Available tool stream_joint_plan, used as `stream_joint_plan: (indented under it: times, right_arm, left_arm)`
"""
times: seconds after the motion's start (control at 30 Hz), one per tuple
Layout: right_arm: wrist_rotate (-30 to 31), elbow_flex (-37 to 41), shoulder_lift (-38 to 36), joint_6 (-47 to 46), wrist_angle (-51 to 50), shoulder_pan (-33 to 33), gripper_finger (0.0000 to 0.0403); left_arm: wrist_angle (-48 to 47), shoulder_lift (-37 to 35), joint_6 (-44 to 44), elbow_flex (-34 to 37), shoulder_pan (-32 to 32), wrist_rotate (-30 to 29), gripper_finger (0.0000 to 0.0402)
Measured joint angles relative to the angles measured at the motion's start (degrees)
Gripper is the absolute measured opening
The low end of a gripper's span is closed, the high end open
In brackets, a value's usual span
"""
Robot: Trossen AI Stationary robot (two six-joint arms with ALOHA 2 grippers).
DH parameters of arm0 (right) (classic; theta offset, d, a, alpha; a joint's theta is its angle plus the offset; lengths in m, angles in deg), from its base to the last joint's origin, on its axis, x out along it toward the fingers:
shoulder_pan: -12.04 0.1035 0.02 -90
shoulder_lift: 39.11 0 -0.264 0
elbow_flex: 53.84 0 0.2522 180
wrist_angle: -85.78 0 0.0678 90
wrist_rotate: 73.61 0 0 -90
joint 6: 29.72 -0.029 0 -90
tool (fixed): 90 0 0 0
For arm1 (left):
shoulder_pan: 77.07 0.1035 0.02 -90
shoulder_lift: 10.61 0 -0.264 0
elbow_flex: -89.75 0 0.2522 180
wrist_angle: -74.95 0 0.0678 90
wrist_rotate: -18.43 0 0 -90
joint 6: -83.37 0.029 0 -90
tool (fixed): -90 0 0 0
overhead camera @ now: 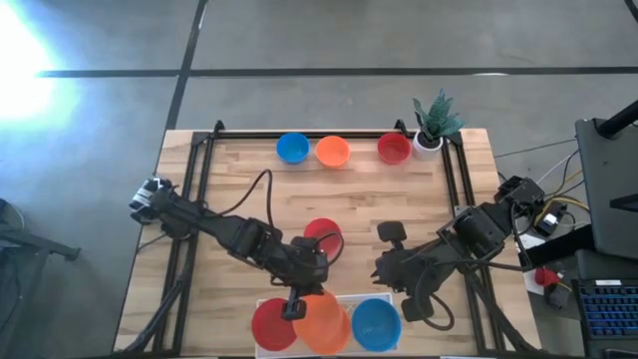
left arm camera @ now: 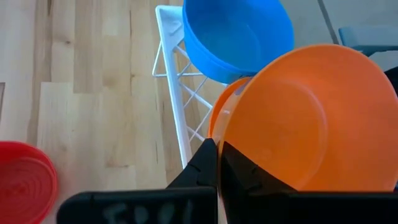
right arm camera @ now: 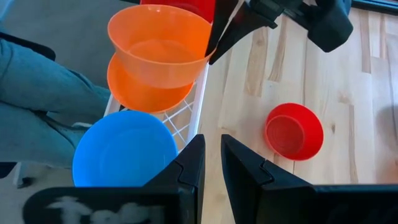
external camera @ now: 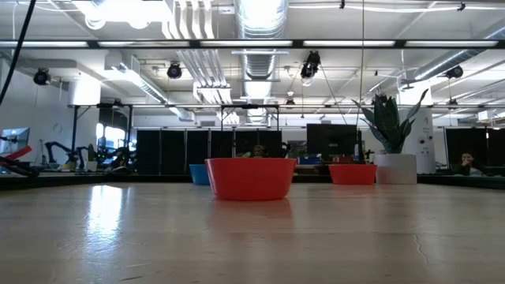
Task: Pick & Place Mini bowls
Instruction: Stack the bottom orange bowl on the other orange bowl on the shelf
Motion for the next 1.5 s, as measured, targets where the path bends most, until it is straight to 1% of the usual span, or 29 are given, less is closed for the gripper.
stream_joint_plan:
  times: [0.23,0.53,0.73,0.93,1.0,1.2,1.33,1.5]
  right_arm:
    - [0.0,0.0,0.0,0.0,0.0,0.0,0.0047]
    - [0.0,0.0,0.0,0.0,0.0,0.0,0.0047]
    - [0.0,0.0,0.0,0.0,0.0,0.0,0.0047]
    - [0.0,0.0,0.0,0.0,0.0,0.0,0.0047]
    - [0.0,0.0,0.0,0.0,0.0,0.0,0.0047]
    - [0.0,0.0,0.0,0.0,0.0,0.0,0.0047]
    - [0.0,0.0,0.0,0.0,-0.1,0.0,0.0047]
    - [0.0,0.0,0.0,0.0,-0.1,0.0,0.0047]
  left_arm:
    - [0.2,0.7,0.0,0.0,0.0,0.0,0.0003]
    - [0.7,0.9,1.5,0.0,0.0,0.0,0.0052]
    - [0.8,0.9,1.8,-0.5,0.0,0.0,0.0063]
    - [0.8,0.6,7.9,-2.0,0.0,-0.1,0.0063]
    - [1.1,0.4,10.3,-2.4,0.0,-1.2,0.0063]
    - [5.5,0.8,16.9,-0.5,0.0,-2.4,0.0064]
    - [7.0,0.9,19.6,-0.1,0.0,-2.3,0.0064]
    - [7.0,0.9,20.0,0.0,0.0,-2.1,0.0064]
